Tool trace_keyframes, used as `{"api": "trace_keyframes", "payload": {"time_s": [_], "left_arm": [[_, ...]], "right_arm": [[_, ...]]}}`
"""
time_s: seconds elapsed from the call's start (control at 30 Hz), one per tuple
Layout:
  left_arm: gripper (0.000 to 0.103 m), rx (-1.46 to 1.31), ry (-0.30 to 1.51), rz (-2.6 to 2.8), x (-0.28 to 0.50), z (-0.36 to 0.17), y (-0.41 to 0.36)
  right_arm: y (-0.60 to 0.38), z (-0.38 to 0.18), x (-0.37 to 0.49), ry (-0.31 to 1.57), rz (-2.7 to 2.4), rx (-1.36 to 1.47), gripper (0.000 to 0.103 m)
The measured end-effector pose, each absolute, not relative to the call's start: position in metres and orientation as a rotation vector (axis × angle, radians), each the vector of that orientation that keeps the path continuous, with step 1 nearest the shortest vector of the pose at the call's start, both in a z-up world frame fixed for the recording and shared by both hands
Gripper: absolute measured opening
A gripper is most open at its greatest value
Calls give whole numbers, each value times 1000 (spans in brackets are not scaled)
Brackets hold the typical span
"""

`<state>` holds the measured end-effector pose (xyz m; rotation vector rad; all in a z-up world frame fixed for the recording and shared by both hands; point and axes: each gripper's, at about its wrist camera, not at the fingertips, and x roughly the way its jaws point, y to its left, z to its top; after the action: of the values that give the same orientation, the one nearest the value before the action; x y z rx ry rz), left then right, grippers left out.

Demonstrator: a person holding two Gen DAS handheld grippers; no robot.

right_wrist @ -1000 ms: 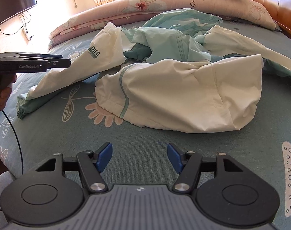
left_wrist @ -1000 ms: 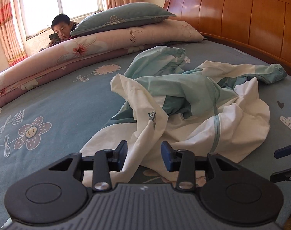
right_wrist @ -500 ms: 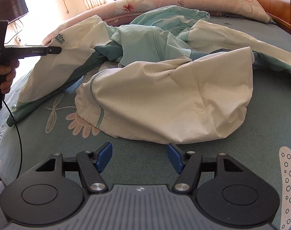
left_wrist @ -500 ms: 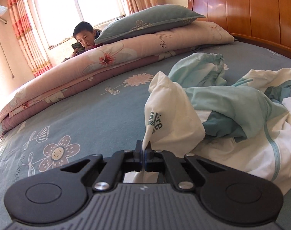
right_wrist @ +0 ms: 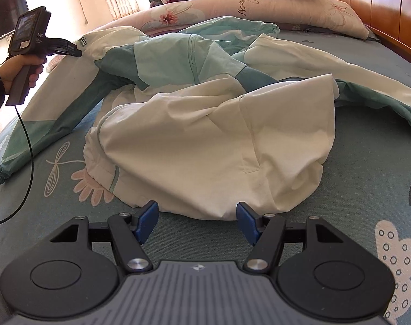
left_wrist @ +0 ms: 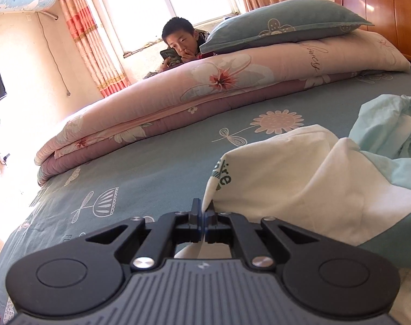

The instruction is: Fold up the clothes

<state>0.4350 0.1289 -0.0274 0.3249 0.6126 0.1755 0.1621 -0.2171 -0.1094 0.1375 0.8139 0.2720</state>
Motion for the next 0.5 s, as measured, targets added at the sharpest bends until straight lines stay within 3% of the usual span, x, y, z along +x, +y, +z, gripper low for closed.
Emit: {"api": "trace_keyframes", "payload": {"time_s": [0.5], "left_arm": [[6,276,791,340,507,-133,164]], "right_arm": [[-223,-118,189,787,244,155,68]]}}
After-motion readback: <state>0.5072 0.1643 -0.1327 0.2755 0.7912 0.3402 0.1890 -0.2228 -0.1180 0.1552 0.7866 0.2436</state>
